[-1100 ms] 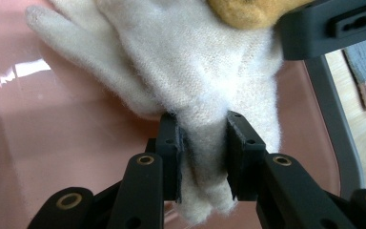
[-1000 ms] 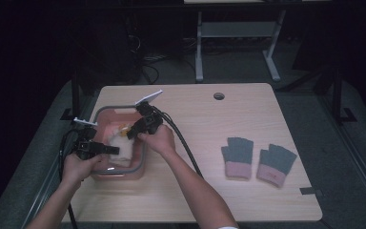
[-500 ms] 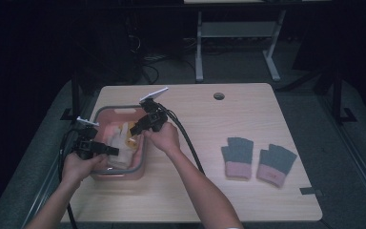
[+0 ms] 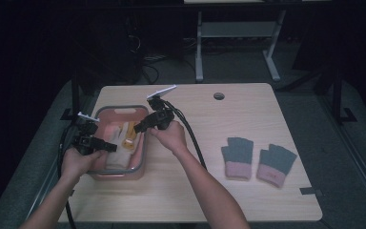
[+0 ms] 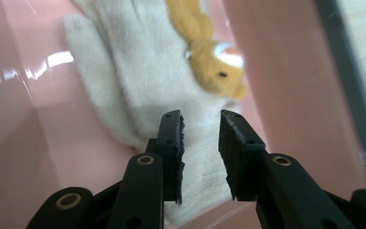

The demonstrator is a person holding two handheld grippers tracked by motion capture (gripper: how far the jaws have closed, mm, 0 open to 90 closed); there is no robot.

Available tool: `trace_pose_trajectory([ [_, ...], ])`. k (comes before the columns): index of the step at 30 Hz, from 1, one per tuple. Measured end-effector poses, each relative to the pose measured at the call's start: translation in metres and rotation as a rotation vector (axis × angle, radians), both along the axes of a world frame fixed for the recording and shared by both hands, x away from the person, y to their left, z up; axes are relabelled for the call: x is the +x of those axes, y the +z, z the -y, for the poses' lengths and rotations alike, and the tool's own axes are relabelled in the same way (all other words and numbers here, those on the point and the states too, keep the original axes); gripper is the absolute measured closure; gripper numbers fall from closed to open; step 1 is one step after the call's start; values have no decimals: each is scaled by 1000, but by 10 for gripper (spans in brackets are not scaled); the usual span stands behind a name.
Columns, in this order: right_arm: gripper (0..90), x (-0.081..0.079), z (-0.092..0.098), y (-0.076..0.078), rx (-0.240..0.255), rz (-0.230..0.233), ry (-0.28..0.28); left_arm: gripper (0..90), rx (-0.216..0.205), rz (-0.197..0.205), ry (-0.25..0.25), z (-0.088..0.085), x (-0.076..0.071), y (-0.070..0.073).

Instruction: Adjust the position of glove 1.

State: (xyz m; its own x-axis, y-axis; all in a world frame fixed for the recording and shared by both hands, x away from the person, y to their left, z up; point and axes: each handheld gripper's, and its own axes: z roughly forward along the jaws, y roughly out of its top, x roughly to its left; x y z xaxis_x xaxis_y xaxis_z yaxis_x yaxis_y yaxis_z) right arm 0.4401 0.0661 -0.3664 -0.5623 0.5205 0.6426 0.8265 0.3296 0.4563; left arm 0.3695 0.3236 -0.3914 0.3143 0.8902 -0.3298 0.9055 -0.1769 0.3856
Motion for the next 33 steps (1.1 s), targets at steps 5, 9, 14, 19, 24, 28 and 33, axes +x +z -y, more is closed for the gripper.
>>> trace_pose_trajectory([
  [5, 638, -1, 7, 1, 13, 0, 2, 682, 1, -8, 9, 0, -1, -2],
  [9, 607, 0, 14, 1, 34, 4, 3, 629, -19, 22, 11, -2, -2, 5],
  [14, 582, -1, 23, 3, 41, 9, -3, 576, -55, 57, 17, 0, -5, 12],
  [19, 566, -3, 33, 5, 51, 16, -18, 541, -74, 84, 2, 6, -7, 18],
  [24, 552, -5, 41, 8, 55, 24, -30, 520, -94, 110, -9, 13, -11, 24],
  [28, 545, -7, 47, 10, 53, 31, -35, 513, -107, 129, -21, 17, -11, 28],
  [33, 537, -5, 53, 7, 63, 25, -39, 509, -124, 138, -24, 19, -11, 30],
])
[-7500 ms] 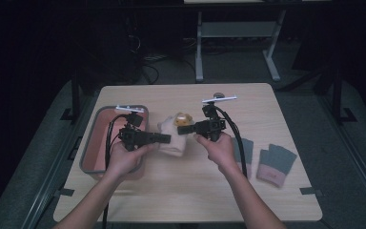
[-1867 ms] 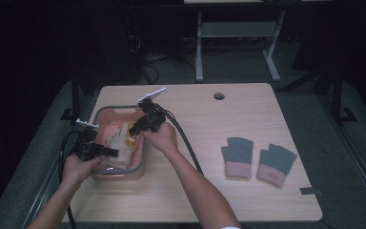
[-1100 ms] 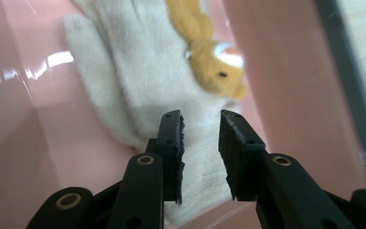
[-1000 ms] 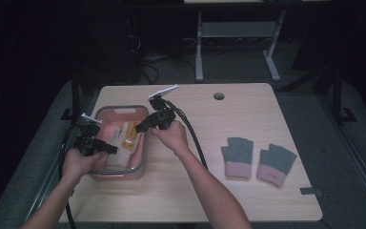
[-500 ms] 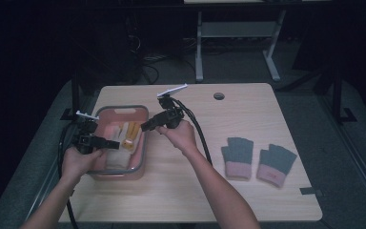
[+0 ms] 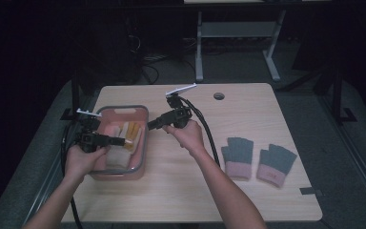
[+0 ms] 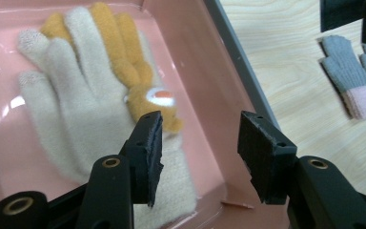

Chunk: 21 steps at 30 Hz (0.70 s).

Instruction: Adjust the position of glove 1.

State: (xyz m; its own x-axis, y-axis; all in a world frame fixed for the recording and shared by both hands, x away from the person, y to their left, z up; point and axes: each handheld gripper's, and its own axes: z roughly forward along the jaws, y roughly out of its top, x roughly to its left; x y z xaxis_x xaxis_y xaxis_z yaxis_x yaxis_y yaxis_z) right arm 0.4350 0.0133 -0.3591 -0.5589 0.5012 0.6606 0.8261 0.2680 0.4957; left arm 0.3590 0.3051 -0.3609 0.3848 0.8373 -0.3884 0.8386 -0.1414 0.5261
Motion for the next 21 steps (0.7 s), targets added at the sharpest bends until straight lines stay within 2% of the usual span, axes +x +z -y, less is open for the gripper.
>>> trace_pose_trajectory([
  [2, 534, 1, 2, -1, 3, -2, 3, 506, -9, 6, 12, 1, 0, 1],
  [11, 519, 0, 13, 4, 8, 6, -5, 492, -20, 45, 7, 5, -5, 10],
  [21, 504, -3, 32, 7, 12, 14, -31, 477, -29, 83, -24, 21, -7, 20],
])
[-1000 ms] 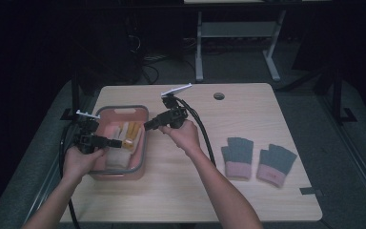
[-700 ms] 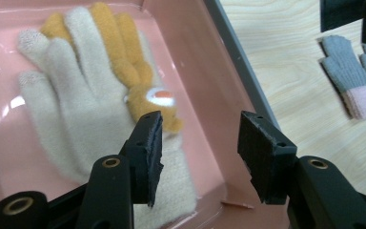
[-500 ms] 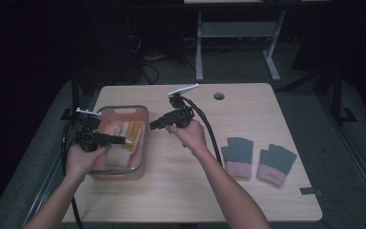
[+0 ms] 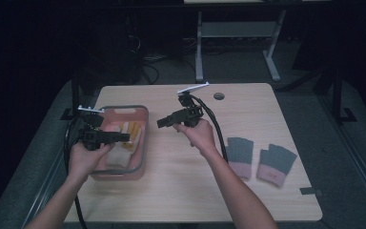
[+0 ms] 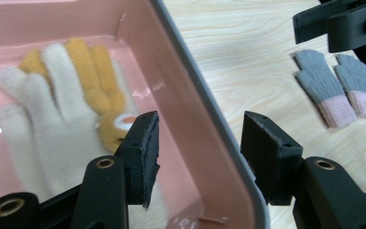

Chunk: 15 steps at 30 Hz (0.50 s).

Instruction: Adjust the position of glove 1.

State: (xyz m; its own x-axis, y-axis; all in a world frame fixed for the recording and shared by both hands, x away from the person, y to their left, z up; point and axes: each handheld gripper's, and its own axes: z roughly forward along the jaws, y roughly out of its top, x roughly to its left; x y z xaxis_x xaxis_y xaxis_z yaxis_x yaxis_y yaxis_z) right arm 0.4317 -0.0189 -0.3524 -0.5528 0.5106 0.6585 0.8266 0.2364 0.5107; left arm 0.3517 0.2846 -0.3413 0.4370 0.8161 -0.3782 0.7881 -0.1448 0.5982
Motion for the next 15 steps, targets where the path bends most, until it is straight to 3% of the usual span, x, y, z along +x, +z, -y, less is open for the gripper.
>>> trace_pose_trajectory([
  [15, 474, -5, 25, 2, -4, 12, -24, 454, 4, 16, -68, 29, -3, 8],
])
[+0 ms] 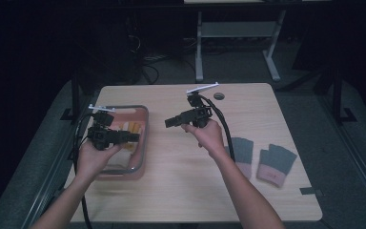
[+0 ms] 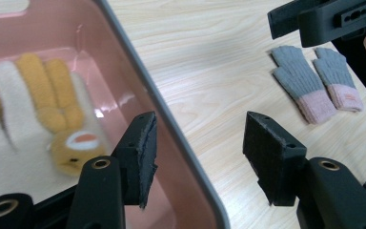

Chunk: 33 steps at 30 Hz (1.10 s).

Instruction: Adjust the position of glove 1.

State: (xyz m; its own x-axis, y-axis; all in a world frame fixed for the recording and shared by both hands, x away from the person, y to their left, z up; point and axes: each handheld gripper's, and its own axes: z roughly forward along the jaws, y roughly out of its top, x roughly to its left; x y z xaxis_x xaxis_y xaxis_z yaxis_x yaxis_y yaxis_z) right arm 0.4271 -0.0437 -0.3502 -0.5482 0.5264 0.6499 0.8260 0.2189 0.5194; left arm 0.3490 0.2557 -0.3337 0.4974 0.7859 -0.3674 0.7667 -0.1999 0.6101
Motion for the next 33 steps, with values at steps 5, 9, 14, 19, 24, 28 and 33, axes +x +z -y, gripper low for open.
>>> trace_pose_trajectory([
  [5, 472, -2, 9, 1, -5, 3, -11, 444, -2, 8, -16, 10, 0, 2],
  [9, 480, -4, 19, 1, -3, 1, -20, 440, -3, 14, -33, 19, 0, 3],
  [14, 477, -8, 31, -1, -5, -1, -34, 435, -5, 18, -47, 29, 0, 4],
  [19, 475, -12, 41, -5, -2, -2, -44, 425, -6, 30, -67, 40, 0, 3],
  [24, 476, -16, 54, -7, -3, -8, -68, 419, -6, 36, -86, 50, -1, 4],
  [28, 475, -20, 63, -9, -1, -16, -79, 416, -7, 41, -97, 58, -1, 3],
  [33, 473, -23, 74, -11, 2, -11, -94, 414, -12, 48, -114, 67, -2, 3],
])
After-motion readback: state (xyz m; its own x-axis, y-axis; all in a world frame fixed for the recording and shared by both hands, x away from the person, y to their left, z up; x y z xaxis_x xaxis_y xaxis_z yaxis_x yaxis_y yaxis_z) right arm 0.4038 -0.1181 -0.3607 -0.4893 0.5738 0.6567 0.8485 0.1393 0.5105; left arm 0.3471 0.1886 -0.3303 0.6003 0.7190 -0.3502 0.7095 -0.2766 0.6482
